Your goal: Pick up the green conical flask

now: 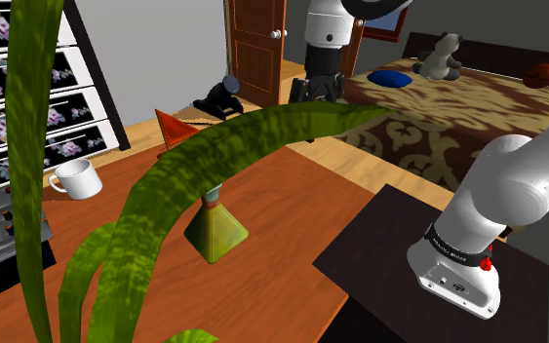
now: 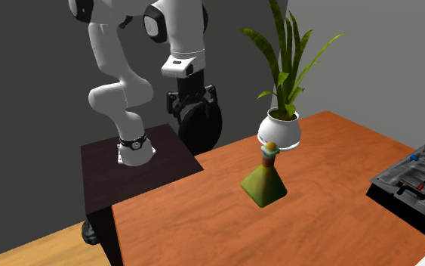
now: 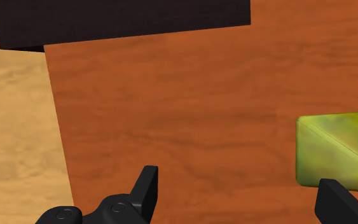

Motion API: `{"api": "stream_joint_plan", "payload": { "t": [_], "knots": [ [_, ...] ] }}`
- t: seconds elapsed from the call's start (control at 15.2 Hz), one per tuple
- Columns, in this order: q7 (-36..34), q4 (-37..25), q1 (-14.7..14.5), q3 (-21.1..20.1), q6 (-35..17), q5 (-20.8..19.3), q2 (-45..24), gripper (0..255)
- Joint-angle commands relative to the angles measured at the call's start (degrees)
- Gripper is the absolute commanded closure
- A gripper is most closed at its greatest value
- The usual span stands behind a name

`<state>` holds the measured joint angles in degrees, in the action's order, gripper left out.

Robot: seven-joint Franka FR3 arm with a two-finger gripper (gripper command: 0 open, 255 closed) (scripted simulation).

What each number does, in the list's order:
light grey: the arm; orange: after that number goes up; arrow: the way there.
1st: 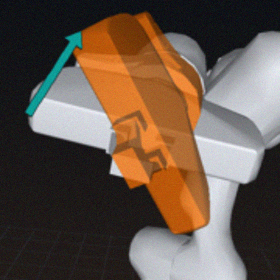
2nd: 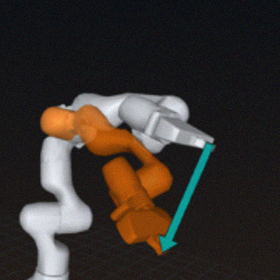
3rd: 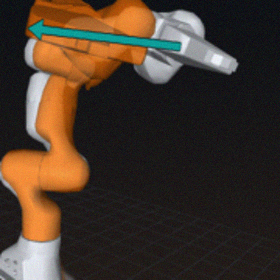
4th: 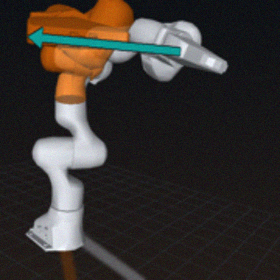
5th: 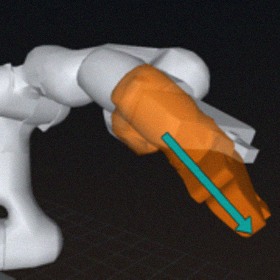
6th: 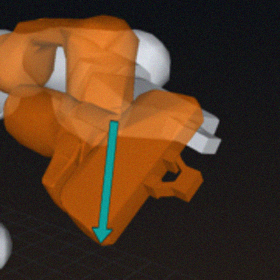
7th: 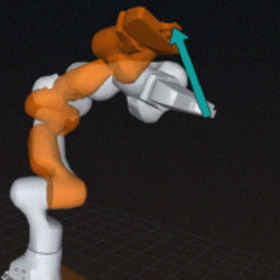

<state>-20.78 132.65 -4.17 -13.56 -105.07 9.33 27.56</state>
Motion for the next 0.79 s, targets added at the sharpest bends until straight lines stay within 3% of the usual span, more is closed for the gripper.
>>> {"api": "stream_joint_plan", "payload": {
  "t": [0.0,0.4,0.73],
  "knots": [
    [-2.9,-1.6,-0.6,-2.4,-2.4,0.4,-3.4,0],
    [-10.8,-7.5,-1.5,-8.3,-8.4,-1.4,-14.1,0],
    [-18.3,-14.4,-2.6,-12.2,-12.0,-5.7,-24.4,0]
  ]
}}
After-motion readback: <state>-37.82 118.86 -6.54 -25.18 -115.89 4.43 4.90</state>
